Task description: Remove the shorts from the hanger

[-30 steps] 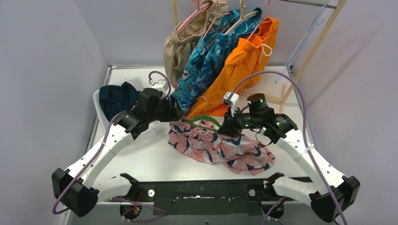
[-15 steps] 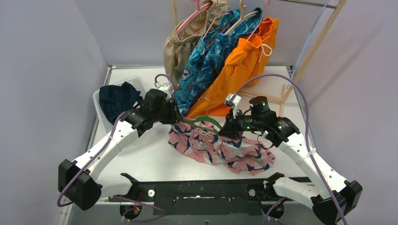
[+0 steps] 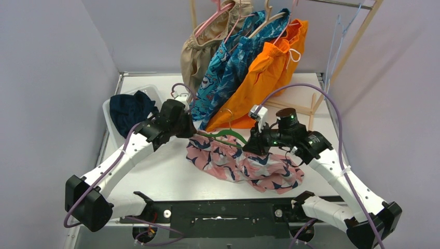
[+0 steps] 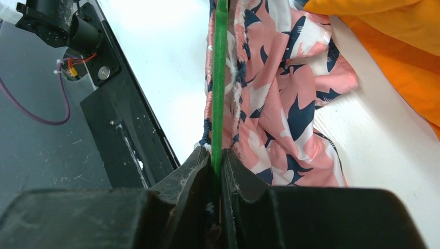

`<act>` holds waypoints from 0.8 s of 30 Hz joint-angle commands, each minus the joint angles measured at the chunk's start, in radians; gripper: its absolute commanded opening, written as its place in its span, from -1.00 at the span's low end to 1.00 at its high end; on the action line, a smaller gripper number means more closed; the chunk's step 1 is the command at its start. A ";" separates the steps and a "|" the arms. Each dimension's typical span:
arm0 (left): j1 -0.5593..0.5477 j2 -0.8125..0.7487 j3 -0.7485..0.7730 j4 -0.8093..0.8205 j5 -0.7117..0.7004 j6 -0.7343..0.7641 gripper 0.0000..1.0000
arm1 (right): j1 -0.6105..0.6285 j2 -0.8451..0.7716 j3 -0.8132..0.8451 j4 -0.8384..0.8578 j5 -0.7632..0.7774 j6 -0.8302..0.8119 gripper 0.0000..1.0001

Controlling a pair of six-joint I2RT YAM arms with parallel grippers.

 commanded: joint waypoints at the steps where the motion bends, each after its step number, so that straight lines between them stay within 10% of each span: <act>1: 0.028 -0.002 0.006 -0.066 -0.203 0.038 -1.00 | 0.002 -0.076 0.021 0.008 0.004 -0.021 -1.00; 10: 0.247 -0.034 -0.043 -0.070 -0.169 0.055 -1.00 | -0.020 -0.211 -0.034 0.027 0.026 0.002 -1.00; 24: 0.125 -0.049 -0.124 0.079 0.133 -0.005 -1.00 | -0.028 -0.193 -0.081 0.241 0.230 0.124 -1.00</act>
